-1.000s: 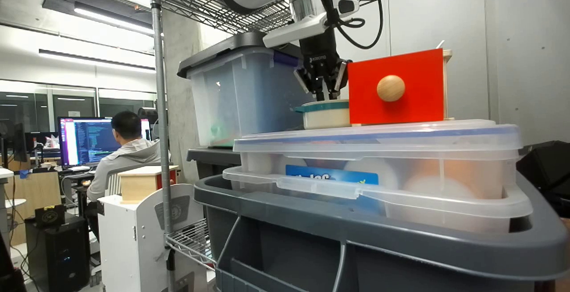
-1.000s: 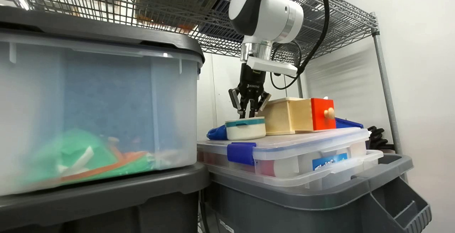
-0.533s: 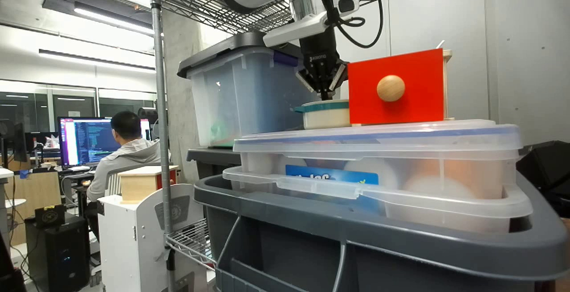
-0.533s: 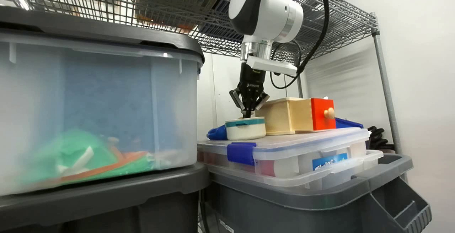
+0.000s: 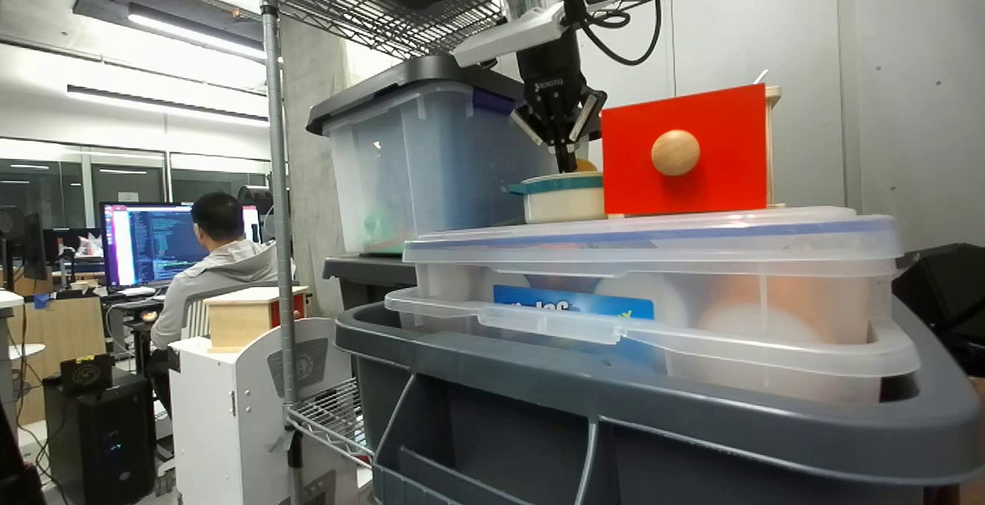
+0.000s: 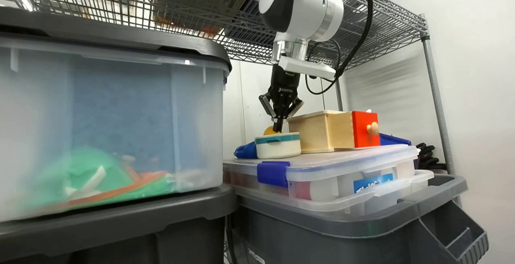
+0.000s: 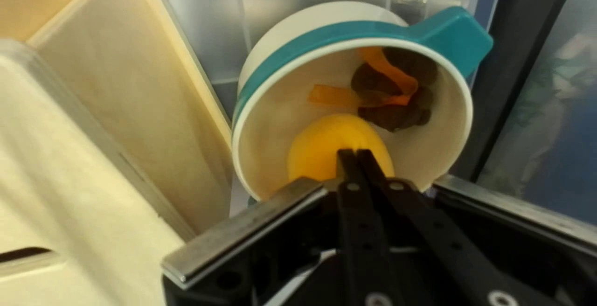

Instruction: Put the brown and orange plushies in the open drawer

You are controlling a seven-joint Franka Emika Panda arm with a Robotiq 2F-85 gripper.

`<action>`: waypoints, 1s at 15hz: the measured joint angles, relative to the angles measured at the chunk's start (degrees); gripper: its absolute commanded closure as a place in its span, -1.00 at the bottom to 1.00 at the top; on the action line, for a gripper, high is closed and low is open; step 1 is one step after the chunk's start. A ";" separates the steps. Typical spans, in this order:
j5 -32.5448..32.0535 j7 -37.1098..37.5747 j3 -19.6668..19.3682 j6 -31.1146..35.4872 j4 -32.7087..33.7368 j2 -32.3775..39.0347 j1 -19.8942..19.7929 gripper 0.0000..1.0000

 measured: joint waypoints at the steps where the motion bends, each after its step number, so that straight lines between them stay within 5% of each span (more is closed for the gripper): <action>1: 0.00 -0.03 0.00 0.00 -0.10 -0.26 -0.01 0.98; 15: 2.84 -7.58 0.06 5.56 -8.77 -6.48 -2.66 0.98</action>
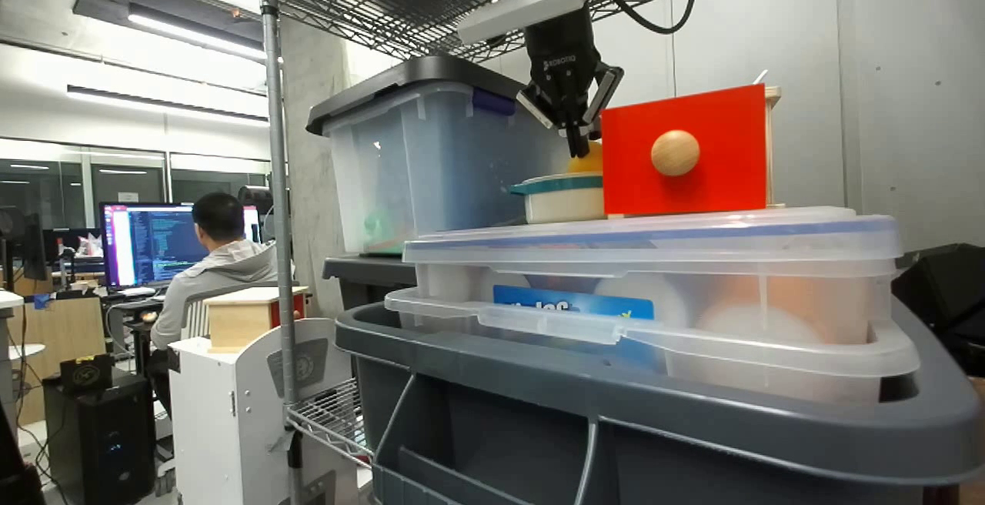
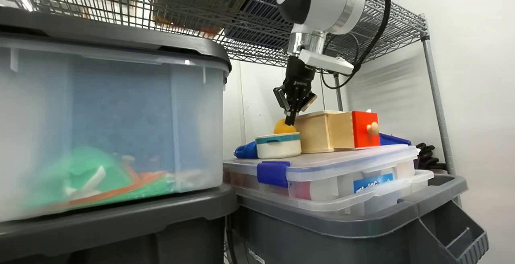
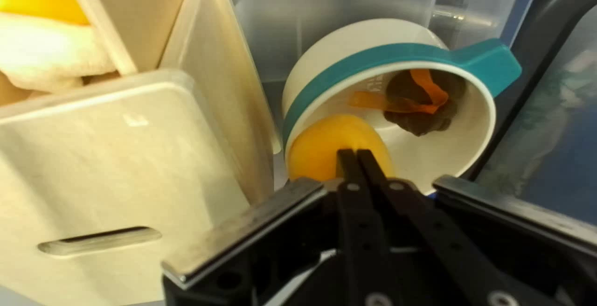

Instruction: Put the brown and orange plushies in the open drawer

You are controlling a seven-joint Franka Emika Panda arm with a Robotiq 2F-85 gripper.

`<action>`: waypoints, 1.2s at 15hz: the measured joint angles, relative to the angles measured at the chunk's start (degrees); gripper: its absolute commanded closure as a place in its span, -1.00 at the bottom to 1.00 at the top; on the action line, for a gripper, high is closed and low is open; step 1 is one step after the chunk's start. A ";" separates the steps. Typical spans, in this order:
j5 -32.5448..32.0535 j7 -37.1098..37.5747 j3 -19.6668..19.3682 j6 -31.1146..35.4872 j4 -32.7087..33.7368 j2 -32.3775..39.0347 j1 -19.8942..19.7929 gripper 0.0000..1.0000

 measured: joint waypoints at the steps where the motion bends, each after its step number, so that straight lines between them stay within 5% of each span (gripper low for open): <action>1: 0.60 -0.83 0.01 0.12 -0.81 -0.66 -0.05 0.98; 18: 5.46 -7.83 0.33 0.29 -10.28 -10.57 -0.09 0.98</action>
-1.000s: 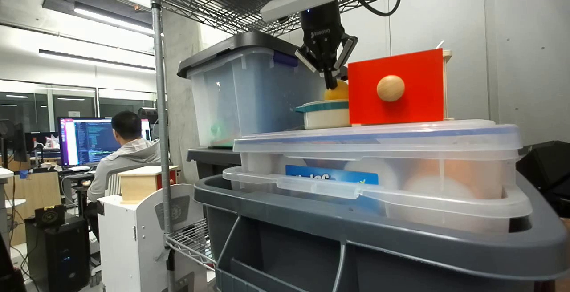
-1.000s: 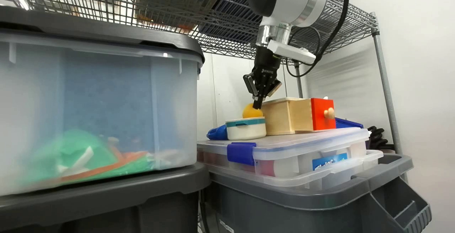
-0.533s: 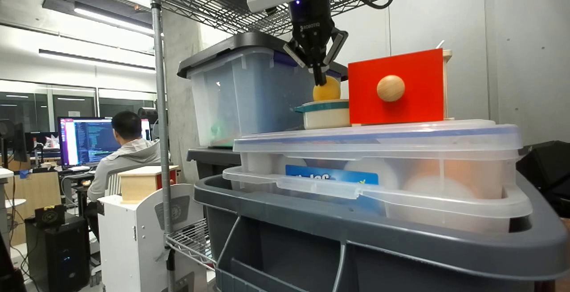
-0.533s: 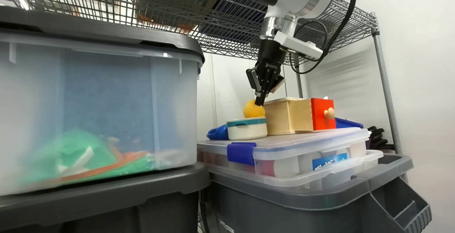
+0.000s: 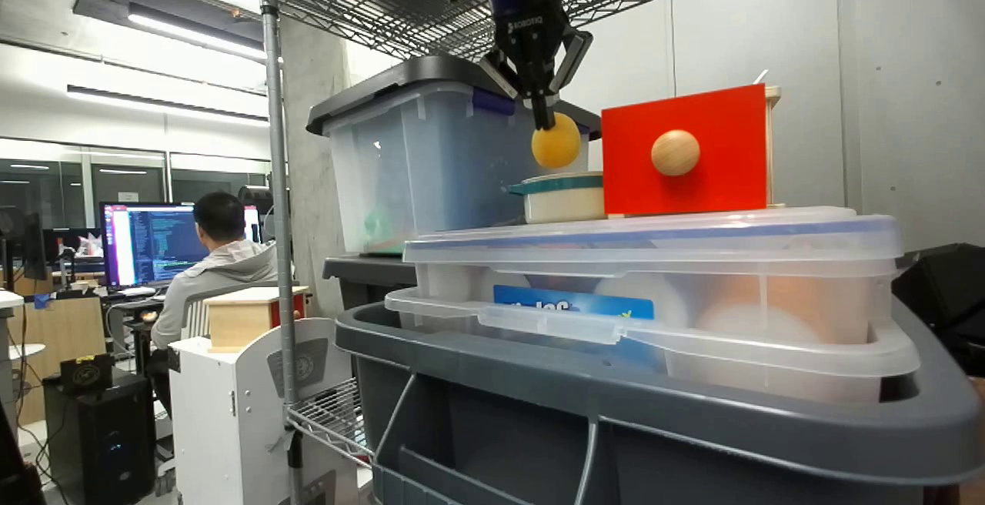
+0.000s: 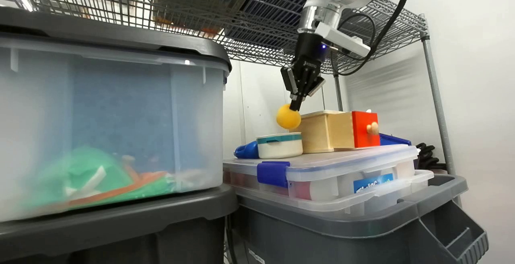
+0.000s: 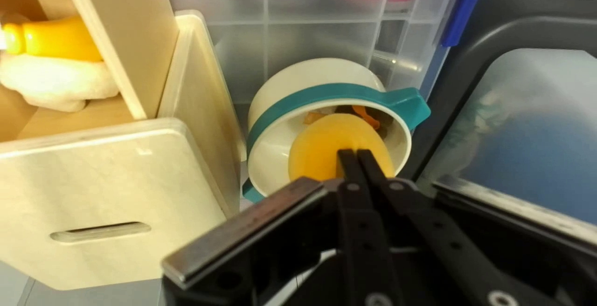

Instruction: Put the brown and orange plushies in the open drawer

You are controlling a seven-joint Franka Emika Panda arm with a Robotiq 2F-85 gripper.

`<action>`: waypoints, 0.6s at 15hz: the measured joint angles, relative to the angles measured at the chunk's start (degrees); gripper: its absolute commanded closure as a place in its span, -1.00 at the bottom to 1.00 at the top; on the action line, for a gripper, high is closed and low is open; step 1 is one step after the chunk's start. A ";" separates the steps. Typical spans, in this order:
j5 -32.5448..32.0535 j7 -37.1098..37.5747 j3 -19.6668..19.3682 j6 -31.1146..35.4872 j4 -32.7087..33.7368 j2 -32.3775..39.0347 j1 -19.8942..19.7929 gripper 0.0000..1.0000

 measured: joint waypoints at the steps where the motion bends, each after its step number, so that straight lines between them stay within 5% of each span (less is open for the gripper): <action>1: 0.03 -0.17 0.00 0.02 -0.37 -0.35 0.00 0.98; 9: 1.84 -1.58 -1.14 1.00 -3.98 -3.02 -0.13 0.98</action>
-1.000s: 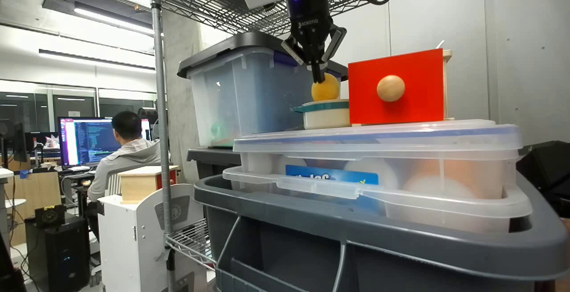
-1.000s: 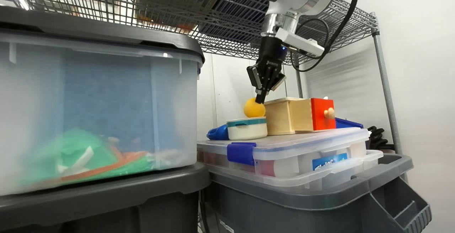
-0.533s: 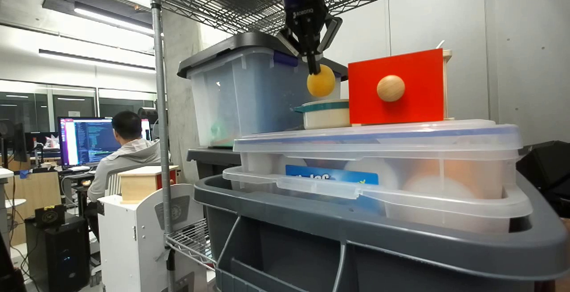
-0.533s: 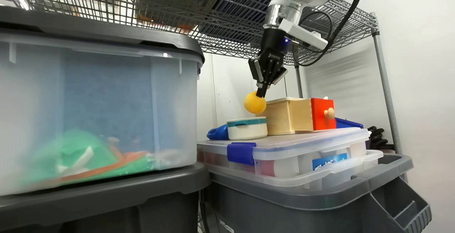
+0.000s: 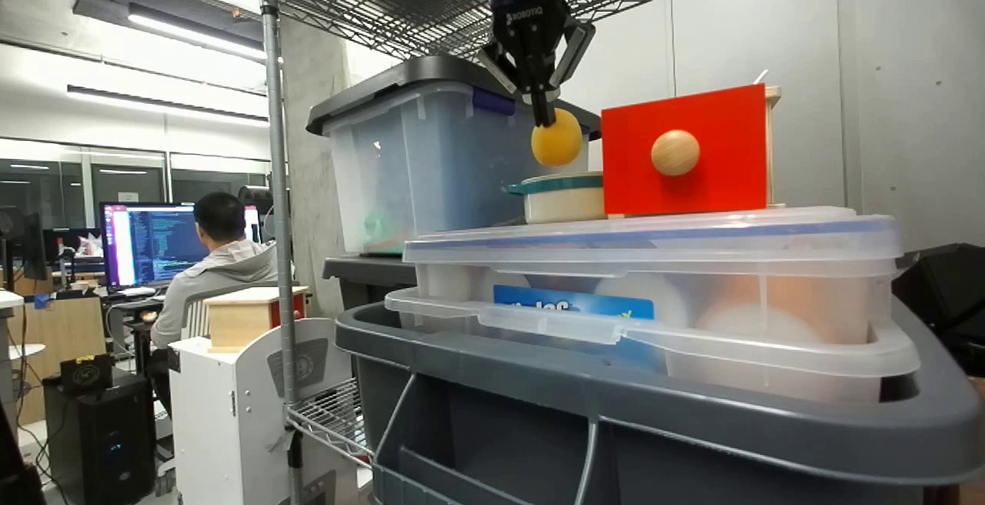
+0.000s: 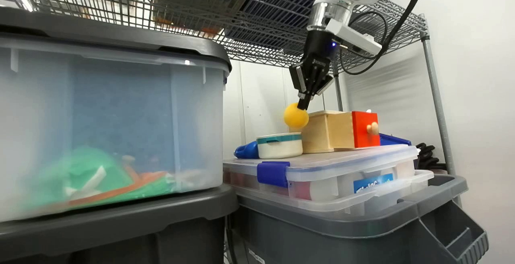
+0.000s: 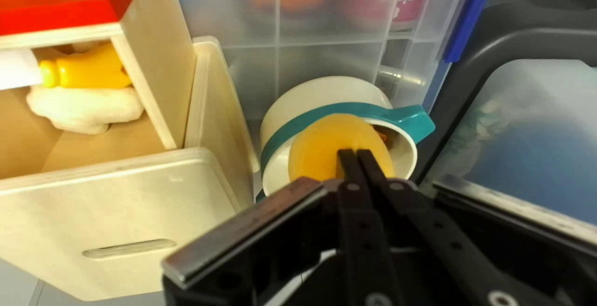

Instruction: Put the brown and orange plushies in the open drawer

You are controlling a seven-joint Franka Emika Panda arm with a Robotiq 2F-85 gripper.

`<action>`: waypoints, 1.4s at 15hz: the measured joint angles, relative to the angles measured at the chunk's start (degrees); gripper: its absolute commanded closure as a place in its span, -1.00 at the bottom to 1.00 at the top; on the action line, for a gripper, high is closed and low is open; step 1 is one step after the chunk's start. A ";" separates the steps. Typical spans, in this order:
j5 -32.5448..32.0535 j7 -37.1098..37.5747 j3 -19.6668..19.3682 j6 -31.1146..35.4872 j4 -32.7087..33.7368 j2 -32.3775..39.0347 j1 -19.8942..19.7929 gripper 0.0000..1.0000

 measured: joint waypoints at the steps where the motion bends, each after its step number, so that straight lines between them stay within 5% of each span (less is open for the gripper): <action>1: 0.00 0.14 -0.30 0.02 -0.45 -0.48 -0.04 0.98; 21: 0.00 4.70 -5.29 -0.21 -5.97 -9.43 -1.05 0.98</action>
